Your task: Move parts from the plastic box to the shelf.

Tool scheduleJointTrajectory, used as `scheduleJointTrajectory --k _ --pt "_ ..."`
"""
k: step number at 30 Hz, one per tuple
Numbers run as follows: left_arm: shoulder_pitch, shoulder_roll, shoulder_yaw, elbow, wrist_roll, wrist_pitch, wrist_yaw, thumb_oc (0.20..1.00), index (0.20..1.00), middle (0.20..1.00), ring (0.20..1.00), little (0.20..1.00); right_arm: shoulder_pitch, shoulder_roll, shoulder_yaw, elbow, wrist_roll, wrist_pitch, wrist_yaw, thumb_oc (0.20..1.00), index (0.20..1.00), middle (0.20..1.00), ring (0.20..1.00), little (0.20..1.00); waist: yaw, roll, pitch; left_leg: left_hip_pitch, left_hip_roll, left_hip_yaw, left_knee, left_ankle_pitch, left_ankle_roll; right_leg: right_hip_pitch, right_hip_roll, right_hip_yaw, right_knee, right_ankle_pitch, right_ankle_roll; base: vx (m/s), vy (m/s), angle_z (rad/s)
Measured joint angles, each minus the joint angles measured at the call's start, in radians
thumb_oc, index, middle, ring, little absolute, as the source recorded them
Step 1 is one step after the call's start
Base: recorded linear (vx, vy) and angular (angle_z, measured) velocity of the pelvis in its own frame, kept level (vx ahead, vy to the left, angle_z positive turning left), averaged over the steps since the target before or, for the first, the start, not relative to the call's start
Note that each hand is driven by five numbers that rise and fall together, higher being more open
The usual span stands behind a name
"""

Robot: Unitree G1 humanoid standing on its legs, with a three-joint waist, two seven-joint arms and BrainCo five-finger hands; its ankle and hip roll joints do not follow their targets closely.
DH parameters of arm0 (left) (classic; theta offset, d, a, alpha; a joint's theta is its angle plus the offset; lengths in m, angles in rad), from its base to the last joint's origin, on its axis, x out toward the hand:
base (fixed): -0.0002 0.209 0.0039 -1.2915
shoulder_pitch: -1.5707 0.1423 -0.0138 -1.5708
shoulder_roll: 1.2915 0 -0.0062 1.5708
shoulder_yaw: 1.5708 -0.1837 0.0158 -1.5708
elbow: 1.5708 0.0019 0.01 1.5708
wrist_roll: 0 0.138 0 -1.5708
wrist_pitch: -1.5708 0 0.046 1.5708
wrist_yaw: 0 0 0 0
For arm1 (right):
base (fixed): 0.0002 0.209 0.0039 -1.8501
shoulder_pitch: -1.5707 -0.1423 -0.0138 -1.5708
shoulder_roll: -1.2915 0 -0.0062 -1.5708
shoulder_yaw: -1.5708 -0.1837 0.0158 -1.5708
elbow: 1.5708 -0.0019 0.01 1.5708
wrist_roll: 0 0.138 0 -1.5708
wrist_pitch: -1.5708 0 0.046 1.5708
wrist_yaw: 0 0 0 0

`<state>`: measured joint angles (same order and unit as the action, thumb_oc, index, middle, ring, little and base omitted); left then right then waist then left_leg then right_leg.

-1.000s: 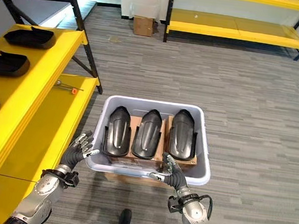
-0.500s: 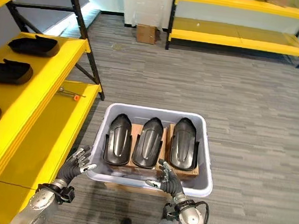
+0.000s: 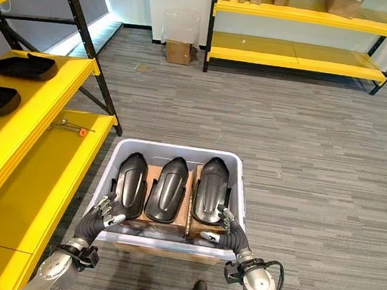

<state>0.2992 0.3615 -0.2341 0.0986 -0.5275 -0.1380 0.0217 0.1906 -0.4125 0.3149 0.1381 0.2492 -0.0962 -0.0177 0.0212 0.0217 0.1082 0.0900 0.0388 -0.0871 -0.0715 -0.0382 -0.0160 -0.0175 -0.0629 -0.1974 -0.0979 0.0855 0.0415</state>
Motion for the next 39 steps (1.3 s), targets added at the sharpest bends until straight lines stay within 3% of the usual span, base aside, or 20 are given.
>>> scheduleJointTrajectory --k 5,9,10,12,13,16,18,19,20,21,24,31,39 --pt "-0.018 -0.002 0.001 -0.009 -0.03 -0.005 -0.016 1.0 1.0 1.0 1.0 1.0 -0.127 0.002 0.0 0.029 -0.003 -0.015 -0.055 1.0 1.0 1.0 1.0 1.0 0.001 0.016 -0.01 -0.003 0.009 0.009 -0.015 0.017 -0.006 -0.015 0.009 0.001 0.0 0.016 -0.009 -0.01 -0.029 -0.05" --pt "-0.094 -0.02 -0.005 -0.012 -0.105 -0.017 -0.017 1.0 1.0 1.0 1.0 1.0 -0.325 0.001 0.008 0.135 -0.056 -0.042 -0.108 1.0 1.0 1.0 1.0 1.0 0.028 0.015 -0.005 -0.05 0.01 0.025 -0.008 0.031 -0.016 -0.072 0.013 0.017 0.0 0.04 -0.021 -0.19 -0.007 -0.14" --pt "-0.159 -0.028 -0.042 -0.014 -0.171 -0.034 -0.016 1.0 1.0 1.0 1.0 1.0 -0.462 0.016 0.025 0.289 -0.078 -0.053 -0.144 1.0 1.0 1.0 1.0 1.0 0.046 0.008 0.016 -0.12 0.0 0.028 0.03 0.034 -0.02 -0.129 0.007 0.023 0.005 0.071 -0.025 -0.4 0.014 -0.1" --pt "-0.241 -0.017 -0.102 -0.036 -0.192 -0.047 -0.021 1.0 1.0 1.0 1.0 1.0 -0.591 0.012 0.048 0.406 -0.078 -0.042 -0.18 1.0 1.0 1.0 1.0 1.0 0.055 0.008 0.066 -0.206 -0.012 0.029 0.06 0.044 -0.022 -0.199 -0.003 0.026 0.006 0.101 -0.027 -0.33 0.041 -0.03" --pt "-0.304 -0.017 -0.127 -0.042 -0.208 -0.061 -0.021 1.0 1.0 1.0 1.0 1.0 -0.668 0.016 0.06 0.44 -0.077 -0.039 -0.198 1.0 1.0 1.0 1.0 1.0 0.056 0.011 0.133 -0.258 -0.02 0.031 0.075 0.058 -0.024 -0.246 -0.01 0.032 0.006 0.123 -0.03 -0.31 0.06 -0.04" --pt "-0.385 -0.011 -0.123 -0.042 -0.237 -0.074 -0.015 1.0 1.0 1.0 1.0 1.0 -0.767 0.017 0.091 0.438 -0.076 -0.036 -0.231 1.0 1.0 1.0 1.0 1.0 0.053 0.0 0.244 -0.367 -0.024 0.053 0.126 0.063 -0.03 -0.357 -0.012 0.061 0.037 0.132 -0.018 -0.2 0.056 -0.2" --pt "-0.382 -0.017 -0.107 -0.042 -0.246 -0.095 -0.012 1.0 1.0 1.0 1.0 1.0 -0.806 0.019 0.095 0.466 -0.073 -0.031 -0.244 1.0 1.0 1.0 1.0 1.0 0.063 -0.001 0.262 -0.398 -0.019 0.074 0.148 0.06 -0.024 -0.387 -0.01 0.073 0.056 0.123 -0.023 -0.19 0.06 -0.25" --pt "-0.414 -0.022 -0.115 -0.042 -0.246 -0.13 -0.002 1.0 1.0 1.0 1.0 1.0 -0.973 0.006 0.096 0.564 -0.065 -0.032 -0.268 1.0 1.0 1.0 1.0 1.0 0.078 -0.003 0.28 -0.485 -0.022 0.086 0.205 0.046 -0.017 -0.471 -0.019 0.066 0.078 0.111 -0.015 -0.07 0.042 -0.11" --pt "-0.484 -0.001 -0.15 -0.038 -0.246 -0.122 0.01 1.0 1.0 1.0 1.0 1.0 -1.125 -0.038 0.085 0.579 -0.043 -0.03 -0.29 1.0 1.0 1.0 1.0 1.0 0.079 0.015 0.362 -0.548 -0.034 0.073 0.25 0.047 -0.025 -0.54 -0.041 0.046 0.148 0.127 -0.026 -0.06 0.048 0.04" --pt "-0.485 0.001 -0.15 -0.037 -0.246 -0.12 0.018 1.0 1.0 1.0 1.0 1.0 -1.136 -0.04 0.087 0.567 -0.042 -0.033 -0.296 1.0 1.0 1.0 1.0 1.0 0.091 0.014 0.385 -0.545 -0.036 0.07 0.257 0.041 -0.023 -0.541 -0.043 0.043 0.168 0.115 -0.042 -0.05 0.046 0.31" --pt "-0.474 0.003 -0.15 -0.038 -0.246 -0.119 0.029 1.0 1.0 1.0 1.0 1.0 -1.144 -0.033 0.093 0.602 -0.037 -0.033 -0.311 1.0 1.0 1.0 1.0 1.0 0.109 0.021 0.391 -0.558 -0.04 0.063 0.286 0.024 -0.018 -0.55 -0.049 0.043 0.195 0.102 -0.057 -0.03 0.03 0.06" --pt "-0.483 0.004 -0.155 -0.038 -0.247 -0.119 0.03 1.0 1.0 1.0 1.0 1.0 -1.135 -0.031 0.1 0.605 -0.034 -0.032 -0.325 1.0 1.0 1.0 1.0 1.0 0.103 0.021 0.39 -0.563 -0.061 0.055 0.306 0.017 -0.008 -0.551 -0.072 0.04 0.216 0.098 -0.05 -0.03 0.008 0.06" --pt "-0.473 0.013 -0.155 -0.038 -0.248 -0.124 0.032 1.0 1.0 1.0 1.0 1.0 -1.178 -0.029 0.137 0.643 -0.034 -0.032 -0.339 1.0 1.0 1.0 1.0 1.0 0.108 0.001 0.378 -0.598 -0.071 0.045 0.341 0.01 -0.005 -0.564 -0.083 0.031 0.22 0.099 -0.043 -0.01 -0.001 0.04"
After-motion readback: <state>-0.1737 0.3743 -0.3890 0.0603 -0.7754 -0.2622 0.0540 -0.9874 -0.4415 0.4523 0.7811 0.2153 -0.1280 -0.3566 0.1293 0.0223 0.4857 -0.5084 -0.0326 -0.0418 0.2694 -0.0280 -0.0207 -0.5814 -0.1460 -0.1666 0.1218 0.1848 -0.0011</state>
